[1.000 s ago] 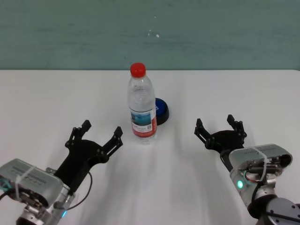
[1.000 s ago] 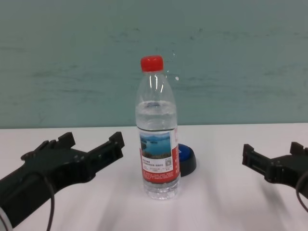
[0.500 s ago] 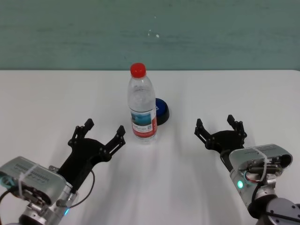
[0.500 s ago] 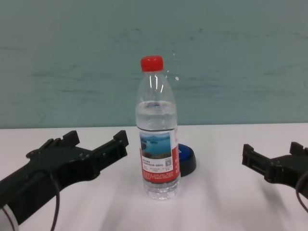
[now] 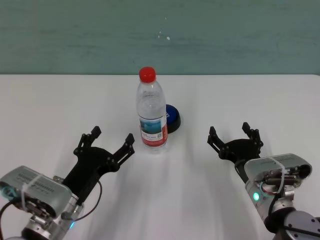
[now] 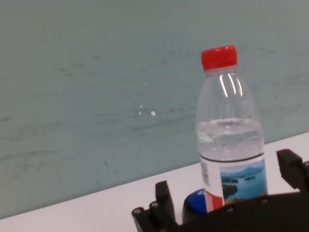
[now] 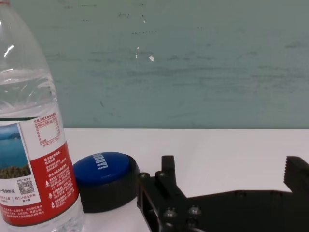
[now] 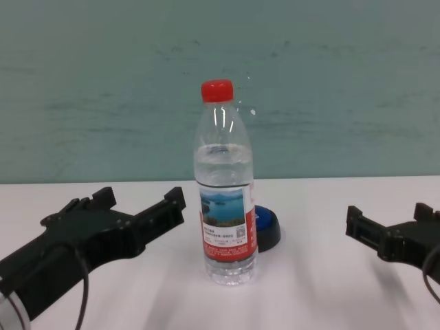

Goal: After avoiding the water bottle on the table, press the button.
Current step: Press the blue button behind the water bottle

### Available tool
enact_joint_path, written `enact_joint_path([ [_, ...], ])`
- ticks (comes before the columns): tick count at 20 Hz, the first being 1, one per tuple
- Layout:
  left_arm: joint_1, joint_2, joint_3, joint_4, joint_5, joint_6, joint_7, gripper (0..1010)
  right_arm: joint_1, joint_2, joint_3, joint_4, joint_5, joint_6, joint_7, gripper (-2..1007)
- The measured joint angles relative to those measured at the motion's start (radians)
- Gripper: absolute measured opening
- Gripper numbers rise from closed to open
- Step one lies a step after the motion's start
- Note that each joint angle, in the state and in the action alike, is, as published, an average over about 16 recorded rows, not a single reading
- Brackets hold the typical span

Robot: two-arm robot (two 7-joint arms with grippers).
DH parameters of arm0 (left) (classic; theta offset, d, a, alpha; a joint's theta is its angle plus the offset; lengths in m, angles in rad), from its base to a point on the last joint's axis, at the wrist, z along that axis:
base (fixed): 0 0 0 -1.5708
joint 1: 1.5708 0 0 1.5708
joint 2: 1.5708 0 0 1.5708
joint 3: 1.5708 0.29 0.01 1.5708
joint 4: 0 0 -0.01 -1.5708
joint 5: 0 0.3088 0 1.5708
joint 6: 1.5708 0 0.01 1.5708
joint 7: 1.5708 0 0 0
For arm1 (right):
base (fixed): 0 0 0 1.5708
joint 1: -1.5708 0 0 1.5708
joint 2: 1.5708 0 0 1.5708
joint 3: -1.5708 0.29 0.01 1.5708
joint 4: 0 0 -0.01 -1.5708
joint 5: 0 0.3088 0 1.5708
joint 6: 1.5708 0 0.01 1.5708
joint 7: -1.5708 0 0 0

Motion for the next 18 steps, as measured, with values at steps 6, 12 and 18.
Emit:
enact_joint_path([
  [6, -0.002, 0.001, 0.003, 0.003, 0.0, 0.0, -0.001, 1010, 0.0, 0.0, 0.0, 0.0, 0.0, 0.0, 0.0, 1004],
  [12, -0.002, 0.001, 0.006, 0.006, 0.0, 0.0, -0.002, 1010, 0.0, 0.0, 0.0, 0.0, 0.0, 0.0, 0.0, 1004],
  [18, -0.002, 0.001, 0.009, 0.008, 0.0, 0.0, -0.002, 1010, 0.0, 0.0, 0.0, 0.0, 0.0, 0.0, 0.0, 1004],
])
